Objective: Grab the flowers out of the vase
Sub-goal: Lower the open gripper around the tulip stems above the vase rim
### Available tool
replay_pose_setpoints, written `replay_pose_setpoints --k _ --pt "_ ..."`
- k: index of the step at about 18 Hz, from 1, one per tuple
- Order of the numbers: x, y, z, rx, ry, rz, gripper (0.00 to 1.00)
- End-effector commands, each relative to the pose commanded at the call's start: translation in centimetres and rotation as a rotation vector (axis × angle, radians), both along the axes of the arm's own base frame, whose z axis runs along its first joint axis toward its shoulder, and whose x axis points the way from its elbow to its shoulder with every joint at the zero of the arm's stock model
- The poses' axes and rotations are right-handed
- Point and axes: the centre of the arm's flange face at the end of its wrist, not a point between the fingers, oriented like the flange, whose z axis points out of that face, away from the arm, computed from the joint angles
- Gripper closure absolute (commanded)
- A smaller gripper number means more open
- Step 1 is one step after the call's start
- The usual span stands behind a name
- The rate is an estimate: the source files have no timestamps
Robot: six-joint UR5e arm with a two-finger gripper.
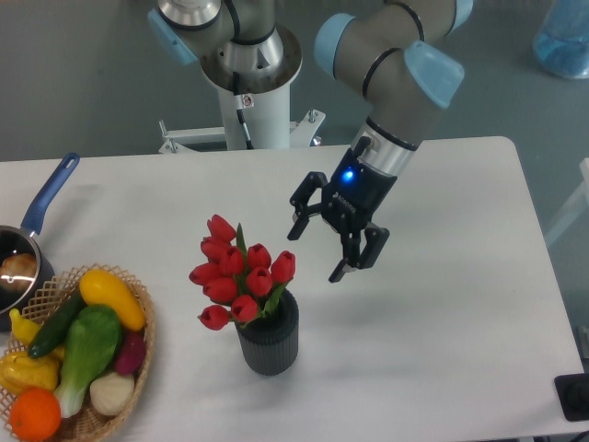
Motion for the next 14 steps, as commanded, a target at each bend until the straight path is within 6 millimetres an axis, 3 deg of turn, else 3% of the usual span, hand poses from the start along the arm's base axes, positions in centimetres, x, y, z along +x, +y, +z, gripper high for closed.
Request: replay_pose_setpoints --k 8,14 --pt "0.3 0.1 -1.8 -0.004 -0.017 -0.005 0.00" --pt "1.2 1.6 -2.7 0.054 -0.083 -0.029 0.00"
